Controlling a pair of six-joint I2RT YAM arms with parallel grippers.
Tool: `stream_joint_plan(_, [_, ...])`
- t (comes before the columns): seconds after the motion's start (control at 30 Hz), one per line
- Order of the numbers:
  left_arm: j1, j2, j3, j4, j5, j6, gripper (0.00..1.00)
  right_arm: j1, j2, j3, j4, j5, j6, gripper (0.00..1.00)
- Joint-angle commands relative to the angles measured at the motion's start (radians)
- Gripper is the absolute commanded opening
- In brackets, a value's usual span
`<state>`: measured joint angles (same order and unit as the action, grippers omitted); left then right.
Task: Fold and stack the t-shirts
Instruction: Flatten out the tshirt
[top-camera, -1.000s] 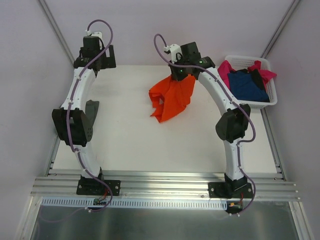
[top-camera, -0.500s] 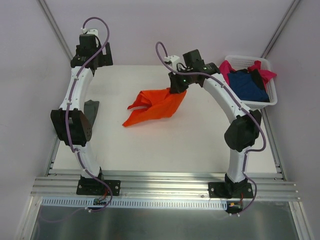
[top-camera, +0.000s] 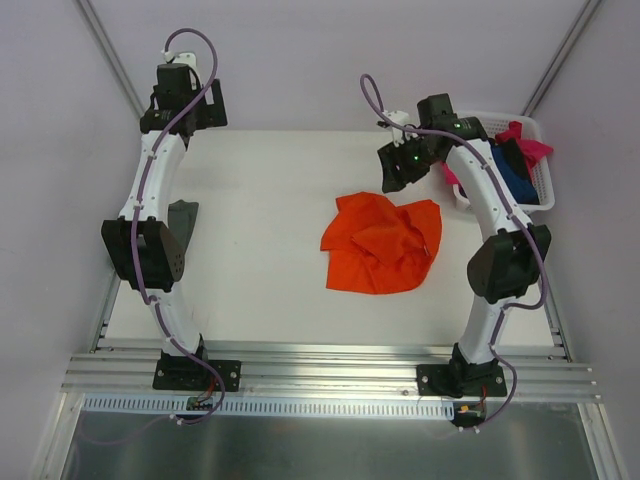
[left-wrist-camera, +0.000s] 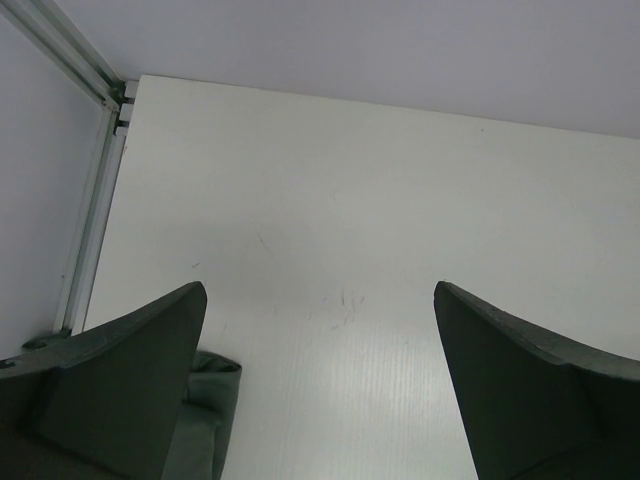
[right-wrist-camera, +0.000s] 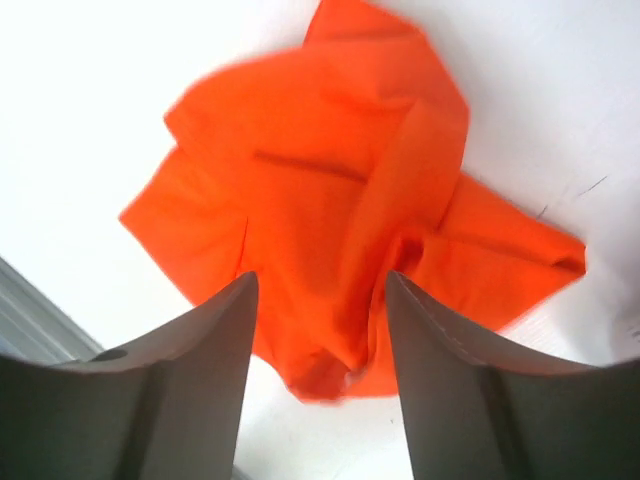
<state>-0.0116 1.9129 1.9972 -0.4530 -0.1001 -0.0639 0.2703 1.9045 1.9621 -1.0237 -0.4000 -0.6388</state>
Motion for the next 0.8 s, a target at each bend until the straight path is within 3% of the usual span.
stream_joint_plan(0.0, [0.005,-0.002,0.049,0.017,0.037,-0.024,0.99,0.004,0.002,0.058,0.023,-0.011,0.010,0.60])
stream_joint_plan(0.3, [0.005,-0.026,0.020,0.017,0.046,-0.020,0.99,0.038,0.177,0.121,0.016,0.139,-0.045,0.59])
stream_joint_plan(0.47, [0.005,-0.031,0.009,0.017,0.050,-0.020,0.99,0.018,0.169,-0.008,0.036,0.256,-0.102,0.51])
stream_joint_plan(0.77, [0.004,-0.014,0.017,0.017,0.063,-0.030,0.99,-0.045,0.042,-0.156,0.062,0.312,-0.117,0.47])
